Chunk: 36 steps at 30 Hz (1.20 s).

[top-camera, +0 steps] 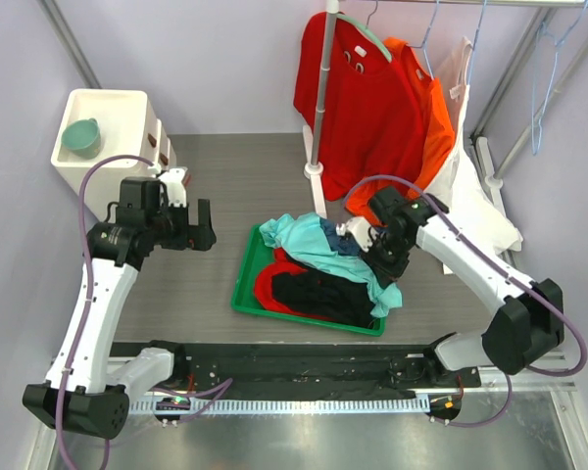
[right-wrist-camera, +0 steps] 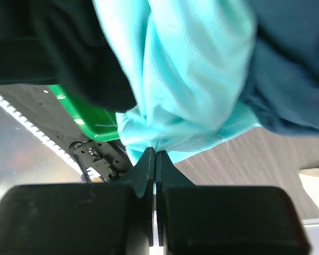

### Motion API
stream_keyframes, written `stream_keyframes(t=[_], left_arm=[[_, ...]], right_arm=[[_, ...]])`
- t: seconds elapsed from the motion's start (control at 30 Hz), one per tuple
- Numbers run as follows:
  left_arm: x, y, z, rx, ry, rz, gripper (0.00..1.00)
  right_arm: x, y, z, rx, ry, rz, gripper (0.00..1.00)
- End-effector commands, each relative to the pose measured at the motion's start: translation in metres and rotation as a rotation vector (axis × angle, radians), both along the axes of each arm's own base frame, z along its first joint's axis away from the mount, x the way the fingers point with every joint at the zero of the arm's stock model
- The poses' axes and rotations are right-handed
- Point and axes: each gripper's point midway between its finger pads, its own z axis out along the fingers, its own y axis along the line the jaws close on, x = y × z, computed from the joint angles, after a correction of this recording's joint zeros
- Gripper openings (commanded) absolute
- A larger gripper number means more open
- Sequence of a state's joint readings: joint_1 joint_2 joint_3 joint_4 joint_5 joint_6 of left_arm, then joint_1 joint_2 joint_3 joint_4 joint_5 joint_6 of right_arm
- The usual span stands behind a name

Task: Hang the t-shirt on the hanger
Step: Pick up the T-shirt and place it in the bin.

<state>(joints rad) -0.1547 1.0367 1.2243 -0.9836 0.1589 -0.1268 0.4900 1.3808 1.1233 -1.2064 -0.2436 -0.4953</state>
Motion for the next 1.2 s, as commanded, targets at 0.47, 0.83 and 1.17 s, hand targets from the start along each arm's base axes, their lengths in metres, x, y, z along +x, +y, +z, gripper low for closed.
stream_keyframes(t=[0.47,0.83,1.17], left_arm=[[-0.006,-0.023,0.046,-0.11,-0.177,-0.131,1.0],[-0.013,-0.037,0.064,-0.149,-0.247,-0.232,1.0],[-0.024,-0.075,0.098,-0.253,-0.367,-0.525,1.0]], right_arm=[[0.008,0.049,0.235,0.486,-0.463,0.074,0.01],[0.028,0.071,0.346,0.726,-0.736,0.061,0.01],[0.028,0.085,0.434,0.991,-0.932,0.035,0.01]])
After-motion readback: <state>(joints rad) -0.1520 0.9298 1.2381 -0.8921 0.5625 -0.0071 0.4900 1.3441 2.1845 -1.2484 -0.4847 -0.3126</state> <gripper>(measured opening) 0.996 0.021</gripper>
